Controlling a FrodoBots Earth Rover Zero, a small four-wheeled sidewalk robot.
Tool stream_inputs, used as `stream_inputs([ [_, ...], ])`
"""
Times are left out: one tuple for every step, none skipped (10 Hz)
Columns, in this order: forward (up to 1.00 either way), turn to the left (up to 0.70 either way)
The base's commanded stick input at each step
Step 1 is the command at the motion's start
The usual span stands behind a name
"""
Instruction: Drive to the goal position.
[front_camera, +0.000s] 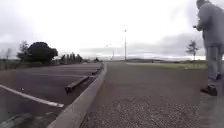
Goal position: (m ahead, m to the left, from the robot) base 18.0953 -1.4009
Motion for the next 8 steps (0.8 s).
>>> stream_inputs([
  [1.0, 0.0],
  [1.0, 0.0],
  [1.0, 0.0],
  [1.0, 0.0],
  [1.0, 0.0],
  [1.0, 0.0],
  [1.0, 0.0],
  [1.0, 0.0],
])
